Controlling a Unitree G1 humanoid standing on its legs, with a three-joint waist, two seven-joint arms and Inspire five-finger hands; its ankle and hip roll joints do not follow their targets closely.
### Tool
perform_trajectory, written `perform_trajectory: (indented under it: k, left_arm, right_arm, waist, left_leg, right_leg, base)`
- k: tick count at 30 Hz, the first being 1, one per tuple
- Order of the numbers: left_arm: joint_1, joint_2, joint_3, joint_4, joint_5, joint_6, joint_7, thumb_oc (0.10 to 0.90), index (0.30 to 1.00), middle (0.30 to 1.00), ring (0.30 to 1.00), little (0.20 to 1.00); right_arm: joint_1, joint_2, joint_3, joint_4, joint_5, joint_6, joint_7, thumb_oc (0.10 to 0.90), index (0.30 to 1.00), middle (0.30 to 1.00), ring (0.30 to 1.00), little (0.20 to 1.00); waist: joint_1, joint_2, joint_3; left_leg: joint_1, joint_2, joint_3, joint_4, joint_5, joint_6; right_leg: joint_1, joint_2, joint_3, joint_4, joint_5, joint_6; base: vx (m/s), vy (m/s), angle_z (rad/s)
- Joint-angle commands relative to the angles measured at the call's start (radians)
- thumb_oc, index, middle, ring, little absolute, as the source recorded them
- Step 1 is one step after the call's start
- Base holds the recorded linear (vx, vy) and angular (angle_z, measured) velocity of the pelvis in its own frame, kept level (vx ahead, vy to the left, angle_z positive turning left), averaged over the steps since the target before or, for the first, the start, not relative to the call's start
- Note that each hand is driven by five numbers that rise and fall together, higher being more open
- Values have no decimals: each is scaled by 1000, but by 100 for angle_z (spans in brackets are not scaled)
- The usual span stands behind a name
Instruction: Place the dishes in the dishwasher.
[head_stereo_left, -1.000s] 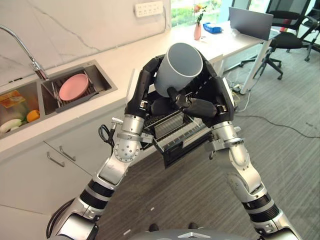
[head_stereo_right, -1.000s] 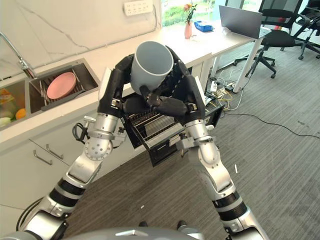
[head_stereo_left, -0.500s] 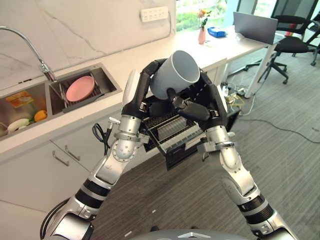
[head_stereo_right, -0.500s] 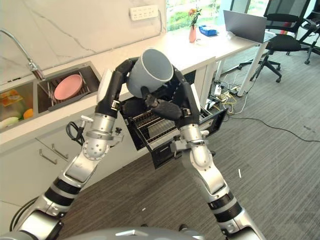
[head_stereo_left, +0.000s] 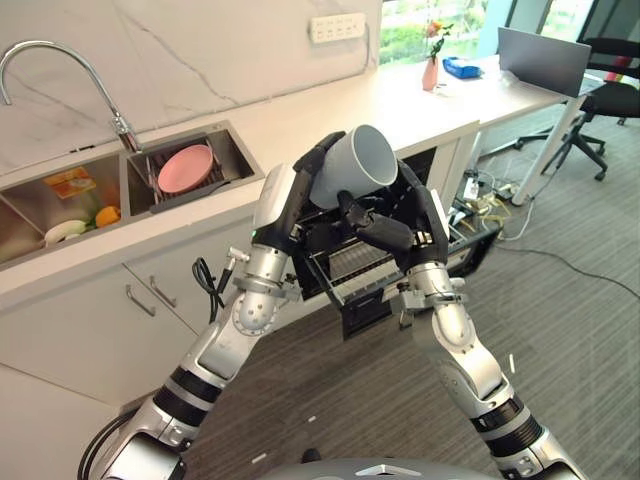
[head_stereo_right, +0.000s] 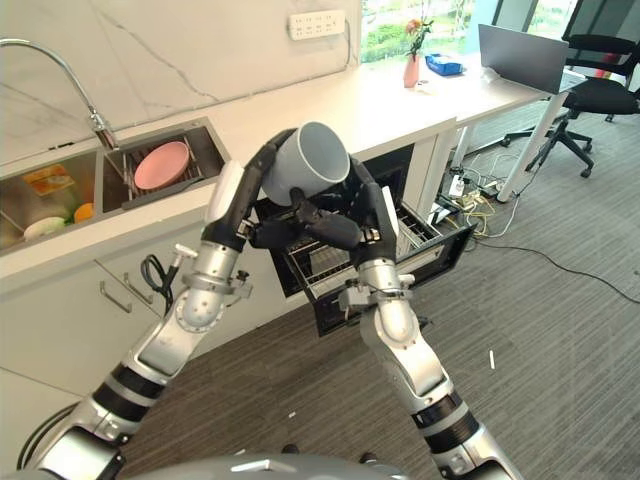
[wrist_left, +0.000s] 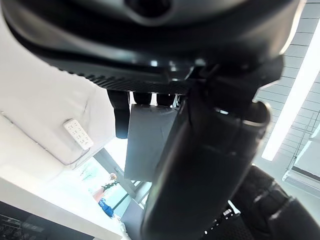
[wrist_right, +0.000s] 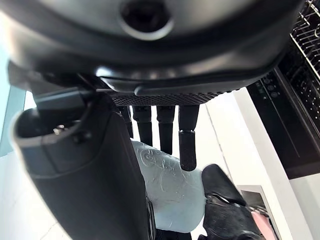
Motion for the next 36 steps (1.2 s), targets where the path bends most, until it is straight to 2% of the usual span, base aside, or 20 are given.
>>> perform_trajectory:
  k: [1,3,9,12,13,18,20,22,23,26,29,36]
  left_arm:
    - [-24,19,-94,-66,42,-85,-21,800,900,900,900,900]
    - [24,32,-53,-63,32,-78,-9,800,900,900,900,900]
    - [131,45,44,-39,0,-66,19,800,900,900,900,900]
    - [149,46,56,-35,-5,-65,24,800,900,900,900,900]
    - [197,46,106,-12,-28,-62,44,800,900,900,900,900]
    - [227,44,142,1,-42,-58,55,800,900,900,900,900]
    - [276,42,217,44,-65,-47,85,800,900,900,900,900]
    - [277,42,218,43,-65,-46,85,800,900,900,900,900]
    - [299,43,254,66,-72,-42,94,800,900,900,900,900]
    - [299,43,254,66,-72,-42,94,800,900,900,900,900]
    - [327,49,279,85,-84,-46,83,800,900,900,900,900]
    - [394,82,272,112,-115,-62,13,800,900,900,900,900]
  right_arm:
    - [-160,132,-73,-136,-23,-140,-3,400,300,300,300,300]
    - [-156,127,-100,-130,-20,-146,-17,400,300,300,300,300]
    - [-148,110,-145,-119,-19,-153,-39,400,300,300,300,300]
    - [-146,107,-150,-116,-17,-154,-42,400,300,300,300,300]
    - [-142,93,-180,-105,-21,-159,-55,400,300,300,300,300]
    - [-139,85,-199,-94,-23,-160,-65,400,300,300,300,300]
    - [-137,74,-233,-64,-28,-159,-76,400,300,300,300,300]
    - [-137,74,-232,-64,-28,-159,-76,400,300,300,300,300]
    - [-139,54,-256,-36,-63,-144,-80,400,300,300,300,300]
    - [-139,54,-256,-36,-63,-144,-80,400,300,300,300,300]
    - [-147,7,-287,32,-137,-116,-90,400,300,300,300,300]
    - [-207,-92,-322,271,-255,-49,-120,400,300,300,300,300]
  waist:
    - [14,-81,-28]
    - [25,-84,-24]
    - [47,-87,-20]
    - [48,-87,-20]
    - [59,-87,-16]
    - [65,-86,-15]
    - [80,-86,-15]
    - [79,-86,-16]
    - [89,-87,-14]
    - [89,-87,-14]
    - [103,-90,-7]
    - [154,-112,13]
  left_leg:
    - [51,-15,33,6,-113,-21]
    - [42,-14,26,5,-99,-22]
    - [40,-13,5,8,-105,-26]
    - [38,-14,1,8,-104,-26]
    - [34,-15,-9,9,-102,-27]
    - [32,-16,-16,9,-100,-27]
    - [25,-19,-31,10,-97,-27]
    - [25,-19,-31,10,-97,-27]
    - [21,-21,-37,10,-95,-27]
    - [21,-21,-37,10,-95,-27]
    - [10,-23,-49,10,-92,-26]
    - [-21,-28,-78,11,-82,-29]
  right_leg:
    - [26,-68,-25,21,-90,98]
    - [21,-67,-38,23,-83,95]
    - [29,-63,-54,20,-94,92]
    - [30,-63,-57,20,-95,91]
    - [30,-64,-68,21,-96,89]
    - [32,-65,-77,21,-97,89]
    - [33,-67,-90,22,-99,87]
    - [32,-67,-91,22,-99,87]
    - [32,-69,-97,22,-98,87]
    - [32,-69,-97,22,-98,87]
    - [26,-73,-113,26,-97,88]
    - [16,-78,-148,25,-95,92]
  base:
    - [-5,-19,19]
    - [-13,-18,15]
    - [4,-17,13]
    - [0,0,0]
    - [0,0,0]
    - [0,-2,8]
    - [8,-2,15]
    - [0,10,7]
    - [-1,16,9]
    - [-2,9,9]
    - [-2,16,11]
    - [-10,3,11]
